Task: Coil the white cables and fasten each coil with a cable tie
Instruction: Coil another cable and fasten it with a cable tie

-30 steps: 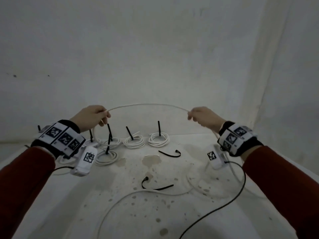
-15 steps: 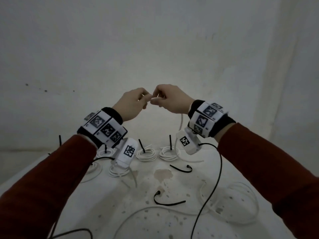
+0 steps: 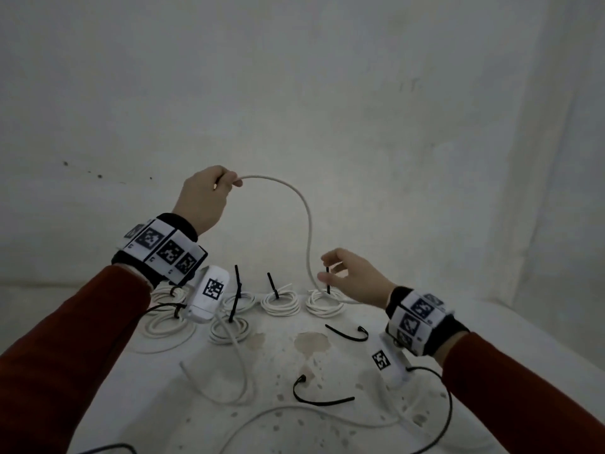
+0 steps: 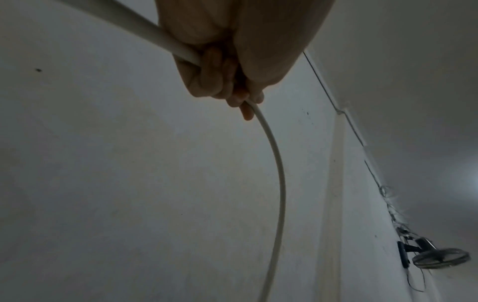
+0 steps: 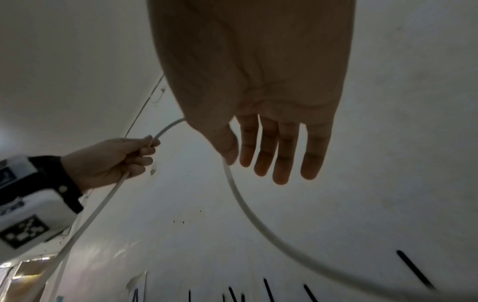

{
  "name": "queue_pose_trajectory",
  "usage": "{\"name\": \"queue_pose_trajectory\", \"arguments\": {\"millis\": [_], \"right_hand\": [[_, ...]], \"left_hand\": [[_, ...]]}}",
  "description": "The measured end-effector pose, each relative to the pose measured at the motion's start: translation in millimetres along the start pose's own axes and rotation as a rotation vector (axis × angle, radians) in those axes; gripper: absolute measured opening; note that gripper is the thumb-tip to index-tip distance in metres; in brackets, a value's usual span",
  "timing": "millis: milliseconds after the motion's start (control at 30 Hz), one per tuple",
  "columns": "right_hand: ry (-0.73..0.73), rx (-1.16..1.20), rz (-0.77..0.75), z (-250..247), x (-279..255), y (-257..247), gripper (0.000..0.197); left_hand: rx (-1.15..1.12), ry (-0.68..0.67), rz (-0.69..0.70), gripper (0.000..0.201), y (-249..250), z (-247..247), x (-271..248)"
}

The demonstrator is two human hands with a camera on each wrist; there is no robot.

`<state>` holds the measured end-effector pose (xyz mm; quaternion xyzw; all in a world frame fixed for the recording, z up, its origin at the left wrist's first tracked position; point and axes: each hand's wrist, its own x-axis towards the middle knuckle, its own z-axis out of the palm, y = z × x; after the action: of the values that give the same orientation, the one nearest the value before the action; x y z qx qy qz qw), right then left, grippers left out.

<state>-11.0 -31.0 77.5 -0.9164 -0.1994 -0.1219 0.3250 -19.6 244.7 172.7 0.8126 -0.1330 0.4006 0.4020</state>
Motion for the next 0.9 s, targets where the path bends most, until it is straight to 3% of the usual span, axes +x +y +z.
{"name": "queue_pose_trajectory", "arguments": {"millis": [67, 133, 267, 400, 567, 667, 800, 900], "right_hand": [[-0.045, 0.027, 0.014, 7.5, -2.8, -2.9, 0.074], [0.005, 0.093, 0.012, 14.6, 2.2, -12.0, 0.097], [0.151, 0.239, 0.035, 31.7, 25.5, -34.7, 0.112], [0.08, 0.229, 0.062, 63.6, 37.0, -33.4, 0.088], [-0.033, 0.023, 0.023, 100.9, 18.0, 3.4, 0.022], [-0.103, 0.152, 0.087, 95.9, -3.6, 25.9, 0.024], [-0.012, -0.257, -0.065, 61.1, -31.1, 50.1, 0.032], [0.075, -0.339, -0.219, 27.7, -47.1, 55.8, 0.038]], "left_hand": [[-0.063, -0.051, -0.013, 0.025, 4.1, 2.3, 0.0], [-0.082, -0.099, 0.012, 0.025, 13.1, 5.0, 0.1], [-0.118, -0.13, 0.035, 0.024, 28.5, 7.2, 0.7], [-0.192, -0.087, 0.018, 0.026, 30.6, 4.8, 2.8], [-0.16, 0.05, 0.019, 0.025, 15.5, -10.8, 7.9], [0.106, 0.159, 0.111, 0.023, -2.6, -22.7, 15.1], [0.416, 0.203, 0.127, 0.028, -38.6, -39.1, 25.7], [0.508, 0.198, 0.053, 0.03, -62.2, -42.6, 28.5]]}}
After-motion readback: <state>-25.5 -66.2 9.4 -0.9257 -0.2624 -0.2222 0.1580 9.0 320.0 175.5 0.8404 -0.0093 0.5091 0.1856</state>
